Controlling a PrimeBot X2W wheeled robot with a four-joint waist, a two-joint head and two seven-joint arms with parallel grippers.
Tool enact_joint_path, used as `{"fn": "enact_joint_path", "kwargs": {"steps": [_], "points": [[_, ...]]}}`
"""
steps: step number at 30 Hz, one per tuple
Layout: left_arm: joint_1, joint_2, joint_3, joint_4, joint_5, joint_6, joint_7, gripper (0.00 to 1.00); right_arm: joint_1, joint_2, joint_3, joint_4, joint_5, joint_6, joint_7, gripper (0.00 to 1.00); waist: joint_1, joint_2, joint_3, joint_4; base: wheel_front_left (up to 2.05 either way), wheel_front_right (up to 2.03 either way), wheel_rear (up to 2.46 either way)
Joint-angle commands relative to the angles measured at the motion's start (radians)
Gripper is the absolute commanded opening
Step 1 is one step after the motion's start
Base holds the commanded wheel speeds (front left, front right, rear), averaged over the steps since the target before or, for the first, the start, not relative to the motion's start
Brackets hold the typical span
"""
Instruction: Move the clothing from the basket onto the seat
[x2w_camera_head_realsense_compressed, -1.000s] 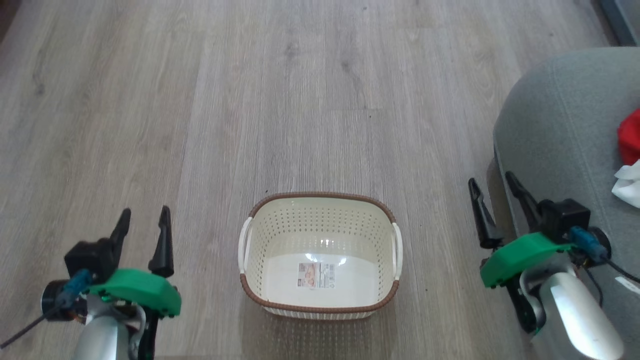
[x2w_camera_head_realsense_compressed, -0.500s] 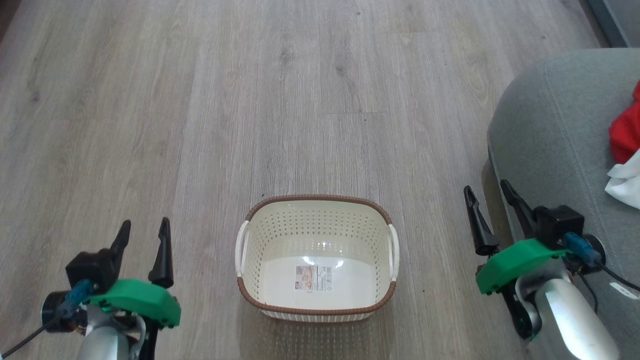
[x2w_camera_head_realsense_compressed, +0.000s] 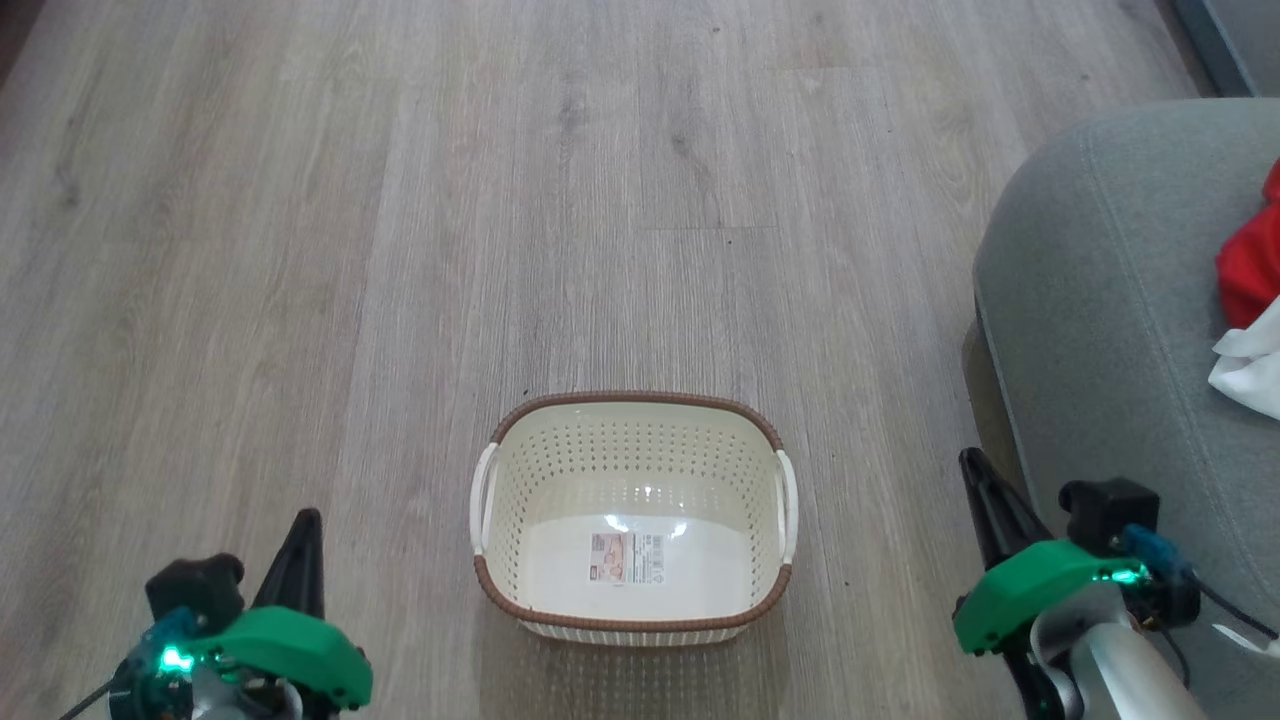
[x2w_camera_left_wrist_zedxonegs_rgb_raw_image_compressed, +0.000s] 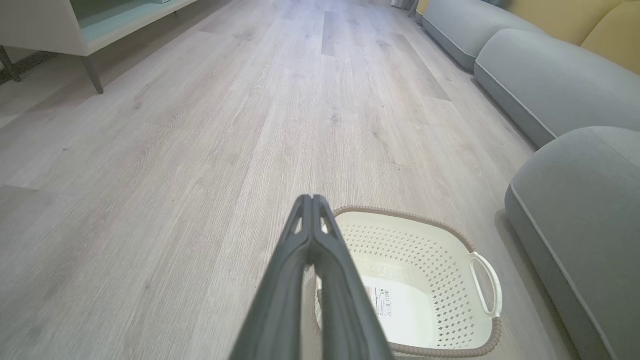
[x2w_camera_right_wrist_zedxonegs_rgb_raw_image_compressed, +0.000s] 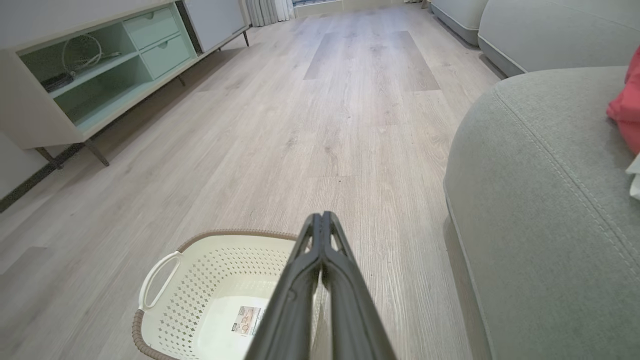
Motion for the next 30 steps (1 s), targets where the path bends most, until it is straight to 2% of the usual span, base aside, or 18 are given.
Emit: {"fn": "enact_joint_path", "kwargs": {"steps": [1,30], "points": [[-0.045,0.005,0.007,-0.035,-0.032,0.000,0.006,0.00,-0.051,0.001,-0.014,-0.039,0.032,0.000,0.010,0.00,0.0000,-0.0001,0.000,0.000,0.00,0.00,0.00],[-0.042,0.005,0.007,-0.081,-0.382,0.000,0.087,0.00,-0.024,0.018,-0.061,-0.106,0.368,0.000,0.095,0.00,0.0000,-0.0001,-0.006,-0.005,0.00,0.00,0.00]]}}
